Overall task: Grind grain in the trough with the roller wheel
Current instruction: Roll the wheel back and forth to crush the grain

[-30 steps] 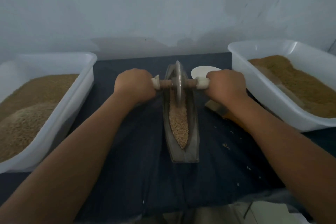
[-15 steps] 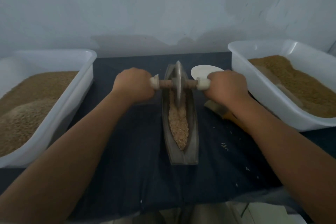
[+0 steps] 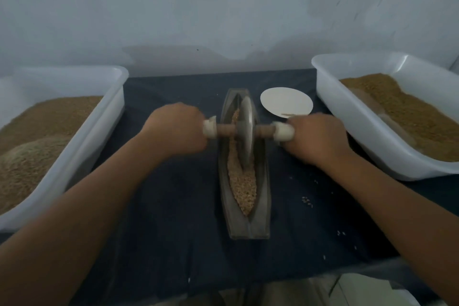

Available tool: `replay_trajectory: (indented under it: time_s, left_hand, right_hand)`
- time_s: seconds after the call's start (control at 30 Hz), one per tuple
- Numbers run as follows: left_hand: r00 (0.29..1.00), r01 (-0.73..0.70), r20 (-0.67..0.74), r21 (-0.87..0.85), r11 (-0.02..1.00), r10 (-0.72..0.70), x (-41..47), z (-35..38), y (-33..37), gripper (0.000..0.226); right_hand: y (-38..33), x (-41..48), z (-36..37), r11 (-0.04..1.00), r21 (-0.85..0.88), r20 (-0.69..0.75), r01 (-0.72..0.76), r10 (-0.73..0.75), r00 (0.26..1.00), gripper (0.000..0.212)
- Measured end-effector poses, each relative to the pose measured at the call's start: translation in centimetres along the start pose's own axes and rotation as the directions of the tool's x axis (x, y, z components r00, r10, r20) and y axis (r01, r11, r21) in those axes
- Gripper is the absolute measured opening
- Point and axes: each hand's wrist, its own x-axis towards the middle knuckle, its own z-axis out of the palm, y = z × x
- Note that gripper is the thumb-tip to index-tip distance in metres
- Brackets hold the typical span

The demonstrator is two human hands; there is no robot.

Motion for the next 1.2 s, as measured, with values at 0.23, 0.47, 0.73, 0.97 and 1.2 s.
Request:
replay_trajectory:
  time_s: [0.23, 0.47, 0.73, 0.97, 1.2]
  left_hand:
    - [1.000, 0.029, 0.012, -0.005, 1.000, -0.029, 2.9, -1.1, 0.2, 0.033]
    - [0.987, -0.141, 0.072, -0.033, 0.990, 0.143, -3.7, 0.3, -0.9, 0.030]
    - [0.999, 0.051, 0.006, 0.033, 0.998, -0.052, 5.7, -0.7, -0.5, 0.037]
    - [0.987, -0.115, 0.105, -0.086, 0.990, 0.123, -4.3, -0.2, -0.6, 0.025]
    - [1.000, -0.021, 0.014, -0.056, 0.998, 0.022, 0.1, 1.4, -0.6, 0.031]
  right_hand:
    - [-0.5, 3.0, -0.4, 0.998, 0.035, 0.027, -0.053, 0.052, 0.998, 0.031]
    - [0.1, -5.0, -0.7, 0.980, 0.109, -0.136, 0.166, -0.150, 0.979, 0.027]
    - [-0.8, 4.9, 0.3, 0.998, 0.033, -0.043, -0.045, 0.046, 0.998, 0.025]
    - [0.2, -4.0, -1.0, 0.989, -0.014, -0.166, 0.150, -0.150, 0.975, 0.032]
    - [-0.5, 2.1, -0.7, 0.994, -0.075, -0.120, 0.085, -0.094, 0.988, 0.032]
